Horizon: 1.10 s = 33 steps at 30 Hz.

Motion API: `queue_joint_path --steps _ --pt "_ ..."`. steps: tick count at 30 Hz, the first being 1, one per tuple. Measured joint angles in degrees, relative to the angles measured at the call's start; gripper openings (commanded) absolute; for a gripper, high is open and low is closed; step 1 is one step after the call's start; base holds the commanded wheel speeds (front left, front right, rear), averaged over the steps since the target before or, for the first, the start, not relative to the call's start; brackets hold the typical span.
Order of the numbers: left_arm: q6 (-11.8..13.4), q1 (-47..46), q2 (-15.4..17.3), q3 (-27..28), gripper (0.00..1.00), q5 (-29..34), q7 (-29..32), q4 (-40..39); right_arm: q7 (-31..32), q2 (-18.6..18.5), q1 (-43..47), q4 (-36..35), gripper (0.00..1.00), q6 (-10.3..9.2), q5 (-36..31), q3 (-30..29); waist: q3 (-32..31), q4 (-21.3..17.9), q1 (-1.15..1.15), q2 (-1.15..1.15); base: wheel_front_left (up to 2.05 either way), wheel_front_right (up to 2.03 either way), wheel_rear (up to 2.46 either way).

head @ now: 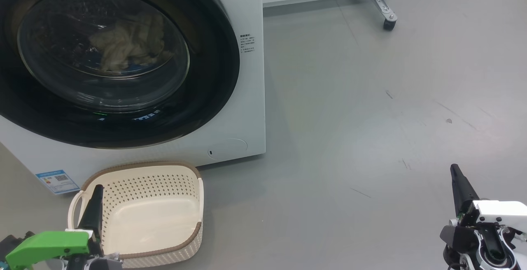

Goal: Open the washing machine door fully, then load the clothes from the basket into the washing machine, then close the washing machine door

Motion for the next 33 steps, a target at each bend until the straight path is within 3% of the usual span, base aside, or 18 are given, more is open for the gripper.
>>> queue_joint_path --steps 33 --pt "0.0 0.0 0.0 0.0 0.00 0.0 0.0 0.0 0.1 0.1 0.0 0.0 0.00 0.27 -0.3 -0.2 0.0 0.0 0.00 0.00 0.00 0.00 0.00"
